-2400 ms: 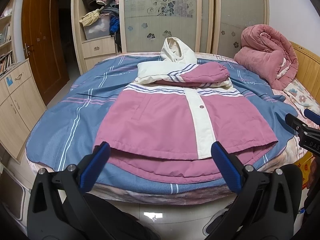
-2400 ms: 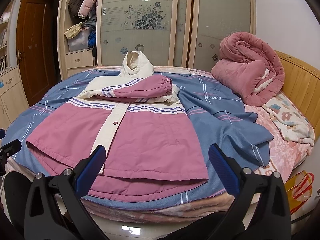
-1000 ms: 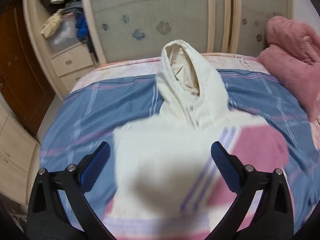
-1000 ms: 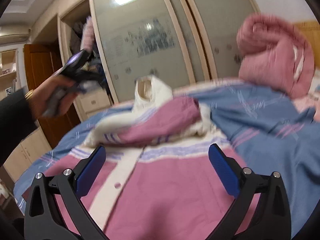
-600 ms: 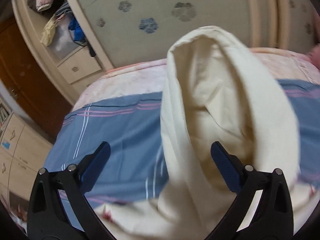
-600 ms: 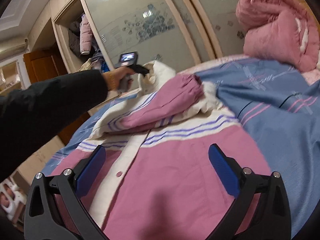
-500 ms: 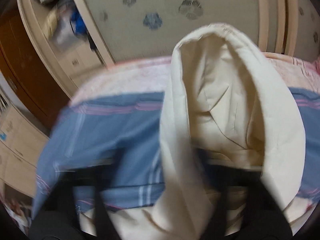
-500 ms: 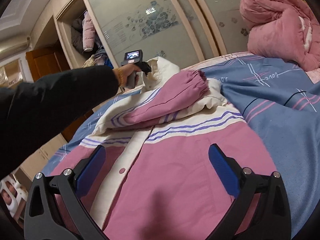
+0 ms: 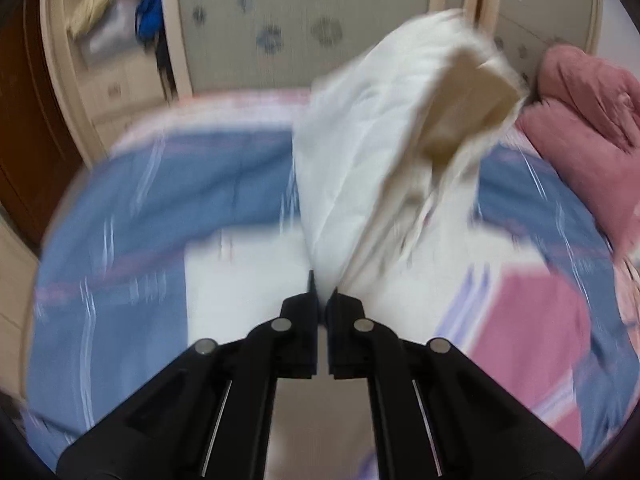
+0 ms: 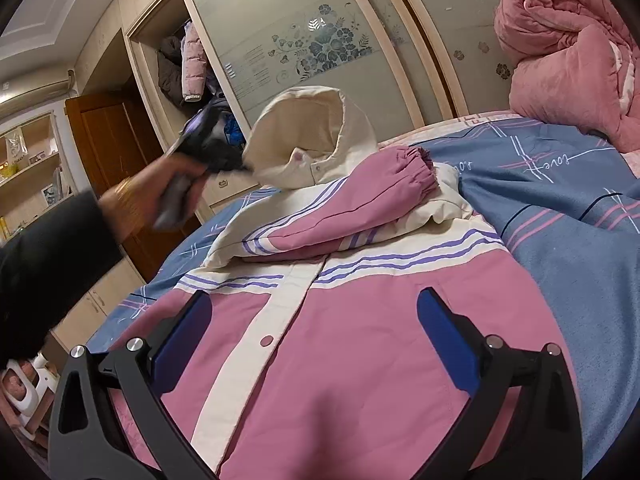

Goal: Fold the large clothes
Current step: 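Reach the left tool to the white hood and grasp its tip, then lift the hood and fold it down over the folded sleeves, release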

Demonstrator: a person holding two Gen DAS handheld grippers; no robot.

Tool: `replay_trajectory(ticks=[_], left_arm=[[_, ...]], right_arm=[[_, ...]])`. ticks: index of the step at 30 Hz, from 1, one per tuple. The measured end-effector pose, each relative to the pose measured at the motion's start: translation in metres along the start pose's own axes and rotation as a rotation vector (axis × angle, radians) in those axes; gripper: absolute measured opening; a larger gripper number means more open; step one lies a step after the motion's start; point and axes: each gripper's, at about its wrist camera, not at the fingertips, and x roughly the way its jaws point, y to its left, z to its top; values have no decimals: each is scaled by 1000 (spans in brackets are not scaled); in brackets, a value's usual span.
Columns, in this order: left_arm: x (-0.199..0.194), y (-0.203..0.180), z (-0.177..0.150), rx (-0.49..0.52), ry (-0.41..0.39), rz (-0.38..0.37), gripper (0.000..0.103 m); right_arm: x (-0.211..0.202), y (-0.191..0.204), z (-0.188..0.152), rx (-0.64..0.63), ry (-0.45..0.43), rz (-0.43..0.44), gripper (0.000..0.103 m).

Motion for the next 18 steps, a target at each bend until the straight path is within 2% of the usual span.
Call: replay_trajectory(ticks=[4, 5, 7, 9, 10, 11, 12, 13, 14, 16, 18], left_arm=[[6, 12, -72, -60, 57, -32, 4], [14, 15, -91, -77, 80, -18, 6], [24, 20, -112, -127, 90, -29, 7], [26, 28, -121, -154, 52, -56, 7], [25, 30, -123, -156, 29, -71, 11], [21, 30, -123, -152, 6, -95, 18], [16, 29, -123, -150, -8, -118, 50], [10, 28, -122, -149, -25, -125, 93], [-8, 23, -122, -147, -80, -99, 101], [-37, 15, -126, -137, -172, -98, 101], [-54, 3, -131, -140, -204, -135, 101]], right_arm=[[4, -1, -1, 18, 25, 7, 102], [5, -1, -1, 21, 28, 6, 102], [8, -1, -1, 22, 37, 3, 102], [10, -3, -1, 33, 44, 2, 102], [12, -4, -1, 42, 47, 1, 102], [14, -7, -1, 53, 54, -2, 102], [15, -8, -1, 59, 59, -2, 102], [16, -10, -1, 63, 64, -2, 102], [16, -11, -2, 65, 66, -1, 102], [16, -16, 0, 86, 67, 15, 102], [15, -20, 0, 105, 61, 20, 102]])
